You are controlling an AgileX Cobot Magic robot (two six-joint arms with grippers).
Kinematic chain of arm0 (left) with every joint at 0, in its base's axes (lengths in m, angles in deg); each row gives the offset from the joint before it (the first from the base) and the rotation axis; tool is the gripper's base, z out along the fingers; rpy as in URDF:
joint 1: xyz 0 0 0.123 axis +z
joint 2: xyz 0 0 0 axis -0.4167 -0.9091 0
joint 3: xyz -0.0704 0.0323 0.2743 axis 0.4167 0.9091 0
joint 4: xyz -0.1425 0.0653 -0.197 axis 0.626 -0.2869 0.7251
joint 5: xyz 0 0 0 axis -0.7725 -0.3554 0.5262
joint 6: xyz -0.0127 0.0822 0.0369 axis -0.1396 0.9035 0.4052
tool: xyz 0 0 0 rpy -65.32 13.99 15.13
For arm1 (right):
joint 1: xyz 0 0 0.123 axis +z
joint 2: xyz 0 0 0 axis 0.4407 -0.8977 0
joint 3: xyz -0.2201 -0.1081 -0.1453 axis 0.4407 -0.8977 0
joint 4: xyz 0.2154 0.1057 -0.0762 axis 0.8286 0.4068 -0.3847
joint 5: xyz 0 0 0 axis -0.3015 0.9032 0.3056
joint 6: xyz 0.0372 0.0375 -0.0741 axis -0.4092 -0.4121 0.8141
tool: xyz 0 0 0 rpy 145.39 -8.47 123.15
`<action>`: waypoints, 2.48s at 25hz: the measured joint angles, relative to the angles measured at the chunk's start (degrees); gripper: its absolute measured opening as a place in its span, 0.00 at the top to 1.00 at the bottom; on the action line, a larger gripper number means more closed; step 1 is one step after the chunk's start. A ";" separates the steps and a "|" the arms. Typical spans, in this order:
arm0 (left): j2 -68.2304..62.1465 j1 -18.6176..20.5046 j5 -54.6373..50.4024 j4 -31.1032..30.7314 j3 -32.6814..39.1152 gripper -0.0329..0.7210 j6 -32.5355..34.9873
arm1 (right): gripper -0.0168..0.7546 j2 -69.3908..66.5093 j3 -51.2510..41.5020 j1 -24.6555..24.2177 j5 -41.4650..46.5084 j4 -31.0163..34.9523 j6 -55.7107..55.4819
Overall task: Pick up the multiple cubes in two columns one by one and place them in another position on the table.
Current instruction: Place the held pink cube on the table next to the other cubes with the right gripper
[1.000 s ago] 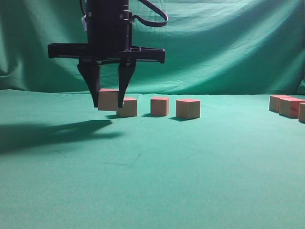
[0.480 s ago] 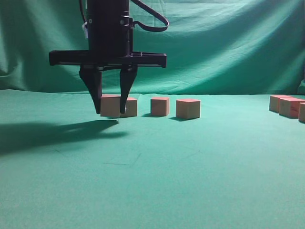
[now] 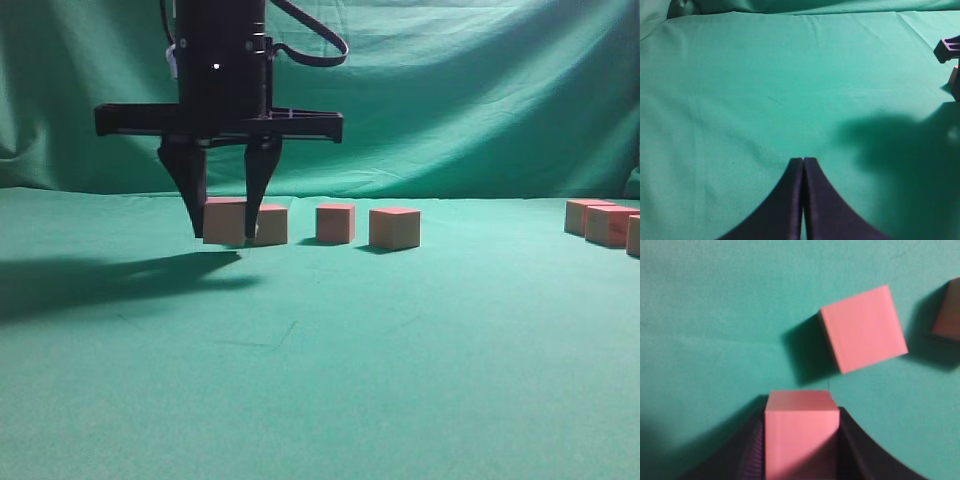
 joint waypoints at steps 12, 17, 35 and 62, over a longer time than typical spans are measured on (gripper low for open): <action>0.00 0.00 0.00 0.00 0.00 0.96 0.00 | 0.64 0.00 0.00 0.00 0.46 -0.65 -0.46; 0.00 0.00 0.00 0.00 0.00 0.96 0.00 | 0.64 0.00 0.00 0.00 0.67 -0.65 -0.46; 0.00 0.00 0.00 0.00 0.00 0.96 0.00 | 0.64 -0.88 0.00 0.00 0.79 -0.52 -0.36; 0.00 0.00 0.00 0.00 0.00 0.96 0.00 | 0.64 -0.91 0.00 0.00 -0.56 -0.44 -0.36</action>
